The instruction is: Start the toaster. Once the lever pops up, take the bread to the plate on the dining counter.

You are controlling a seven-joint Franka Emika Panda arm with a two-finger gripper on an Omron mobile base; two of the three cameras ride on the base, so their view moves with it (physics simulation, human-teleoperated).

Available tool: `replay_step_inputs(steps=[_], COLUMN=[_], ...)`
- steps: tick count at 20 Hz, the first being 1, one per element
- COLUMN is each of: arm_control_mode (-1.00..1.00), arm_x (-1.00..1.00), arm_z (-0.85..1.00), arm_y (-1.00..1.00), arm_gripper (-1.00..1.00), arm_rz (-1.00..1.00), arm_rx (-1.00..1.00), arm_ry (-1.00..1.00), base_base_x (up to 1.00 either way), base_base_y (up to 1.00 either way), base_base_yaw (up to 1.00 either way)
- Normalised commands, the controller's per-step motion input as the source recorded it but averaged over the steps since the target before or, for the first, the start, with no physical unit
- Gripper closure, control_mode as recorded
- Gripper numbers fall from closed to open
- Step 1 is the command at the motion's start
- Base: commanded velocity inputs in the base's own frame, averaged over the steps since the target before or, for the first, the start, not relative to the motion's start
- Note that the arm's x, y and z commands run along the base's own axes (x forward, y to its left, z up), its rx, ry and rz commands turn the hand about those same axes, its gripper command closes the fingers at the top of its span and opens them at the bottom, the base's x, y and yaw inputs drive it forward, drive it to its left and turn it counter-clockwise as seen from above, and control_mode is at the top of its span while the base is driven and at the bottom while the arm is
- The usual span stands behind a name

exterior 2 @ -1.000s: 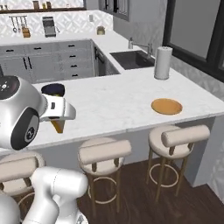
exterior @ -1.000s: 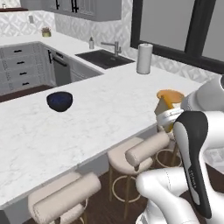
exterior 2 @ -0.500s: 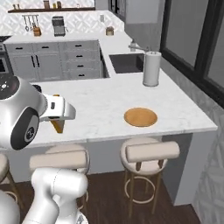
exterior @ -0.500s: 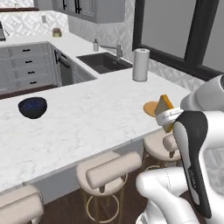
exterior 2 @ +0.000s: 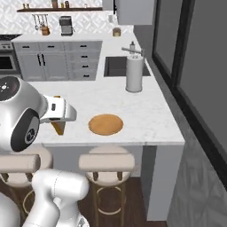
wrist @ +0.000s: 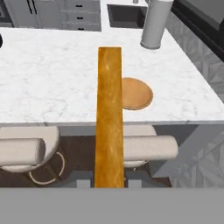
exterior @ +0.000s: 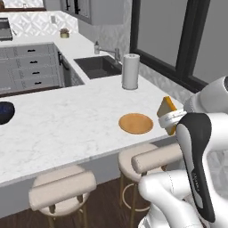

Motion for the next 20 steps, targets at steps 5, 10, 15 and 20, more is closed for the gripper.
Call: replay_step_inputs(steps=[5, 10, 15, 20], arm_control_mode=[1.0, 1.0, 1.0, -1.0], arm_x=[0.0, 0.0, 0.0, 0.02], arm_z=[0.0, 0.0, 0.0, 0.0], arm_y=[0.0, 0.0, 0.0, 0.0], arm_gripper=[1.0, 1.0, 1.0, 1.0], arm_rz=[0.0, 0.0, 0.0, 0.0], arm_rx=[0.0, 0.0, 0.0, 0.0], arm_ry=[0.0, 0.0, 0.0, 0.0], base_base_x=[0.2, 0.0, 0.0, 0.0], base_base_y=[-0.93, -0.07, 0.0, 0.0], base_base_yaw=[0.22, 0.02, 0.0, 0.0])
